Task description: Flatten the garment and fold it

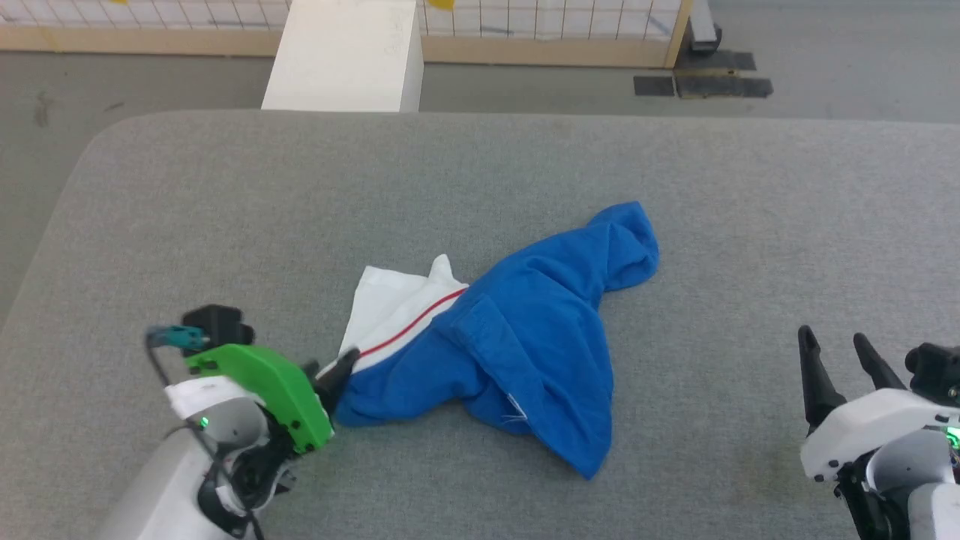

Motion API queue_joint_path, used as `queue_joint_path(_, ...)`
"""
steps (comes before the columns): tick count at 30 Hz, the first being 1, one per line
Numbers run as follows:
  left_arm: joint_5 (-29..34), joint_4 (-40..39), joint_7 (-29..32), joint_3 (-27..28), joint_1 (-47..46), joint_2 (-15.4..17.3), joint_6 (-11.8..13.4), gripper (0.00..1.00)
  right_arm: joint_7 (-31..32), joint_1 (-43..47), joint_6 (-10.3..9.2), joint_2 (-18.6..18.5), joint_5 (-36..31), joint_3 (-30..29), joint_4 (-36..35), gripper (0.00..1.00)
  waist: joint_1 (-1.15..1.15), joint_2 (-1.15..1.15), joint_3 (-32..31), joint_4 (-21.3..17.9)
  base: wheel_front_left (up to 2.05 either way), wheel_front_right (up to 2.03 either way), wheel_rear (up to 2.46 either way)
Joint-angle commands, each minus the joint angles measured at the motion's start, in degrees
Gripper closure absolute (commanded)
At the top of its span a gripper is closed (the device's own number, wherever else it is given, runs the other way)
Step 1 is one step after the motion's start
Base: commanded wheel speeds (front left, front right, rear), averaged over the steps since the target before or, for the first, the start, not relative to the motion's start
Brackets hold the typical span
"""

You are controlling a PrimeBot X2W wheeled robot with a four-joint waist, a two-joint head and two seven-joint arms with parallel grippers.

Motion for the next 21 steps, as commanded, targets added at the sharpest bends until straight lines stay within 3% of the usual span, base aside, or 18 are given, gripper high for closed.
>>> queue_joint_path(1, 0.0, -1.3, -2.5, 0.9, 1.3, 0.7, -0.8, 0.0, -0.1, 0.9, -0.06, 0.0, 0.0, 0.0, 0.1, 0.0, 0.0, 0.0, -0.7, -0.3, 0.0, 0.0, 0.0)
queue_joint_path(6, 4.2, -4.4, -15.3, 5.0, 5.0, 2.4, -1.9, 0.0, -0.3, 1.5, -0.06, 0.0, 0.3, 0.6, 0.2, 0.0, 0.0, 0.0, -1.6, -0.8, 0.0, 0.0, 0.0)
queue_joint_path(13, 11.7, -5.1, -30.6, 6.5, 11.0, 2.8, -1.3, 0.0, -0.8, 1.9, -0.06, 0.0, 0.8, 1.3, 0.7, 0.0, 0.0, 0.0, -1.8, -0.9, 0.0, 0.0, 0.0)
queue_joint_path(21, 19.6, -6.8, -35.3, 9.2, 13.5, 0.2, 0.1, 0.0, 1.8, 0.5, -0.06, -0.1, -0.3, 5.8, -0.2, 0.0, 0.0, 0.0, -1.2, -0.4, 0.0, 0.0, 0.0)
